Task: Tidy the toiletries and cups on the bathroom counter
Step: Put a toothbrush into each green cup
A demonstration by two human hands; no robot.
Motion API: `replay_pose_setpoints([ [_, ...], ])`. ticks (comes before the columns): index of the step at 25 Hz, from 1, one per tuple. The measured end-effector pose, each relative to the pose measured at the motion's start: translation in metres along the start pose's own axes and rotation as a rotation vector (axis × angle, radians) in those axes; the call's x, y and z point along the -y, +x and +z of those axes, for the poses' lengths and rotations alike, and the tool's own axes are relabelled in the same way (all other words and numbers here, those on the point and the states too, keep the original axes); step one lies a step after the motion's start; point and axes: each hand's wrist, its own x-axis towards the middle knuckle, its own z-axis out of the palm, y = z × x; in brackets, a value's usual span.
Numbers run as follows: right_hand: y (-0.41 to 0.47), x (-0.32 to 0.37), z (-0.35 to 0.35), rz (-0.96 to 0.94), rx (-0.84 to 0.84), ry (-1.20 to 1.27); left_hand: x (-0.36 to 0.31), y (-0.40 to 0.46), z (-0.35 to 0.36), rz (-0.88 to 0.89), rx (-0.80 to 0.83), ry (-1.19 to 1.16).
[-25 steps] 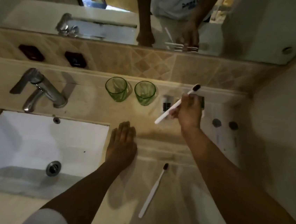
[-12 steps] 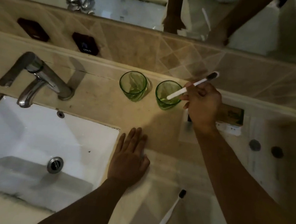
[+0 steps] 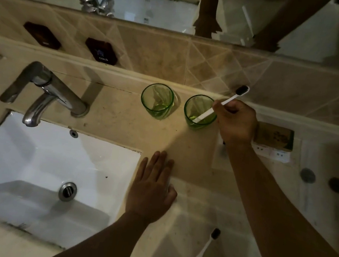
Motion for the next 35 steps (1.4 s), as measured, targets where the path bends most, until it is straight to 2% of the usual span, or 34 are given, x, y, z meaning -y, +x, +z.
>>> replay_pose_setpoints([
  [11,-0.005,-0.004,0.001,0.0,-0.001,0.172,-0.003,0.001,0.002,-0.009,-0.007,0.003],
  [35,0.003,-0.017,0.006,0.053,0.034,0.138,0.001,0.0,0.005,0.003,-0.045,0.018],
])
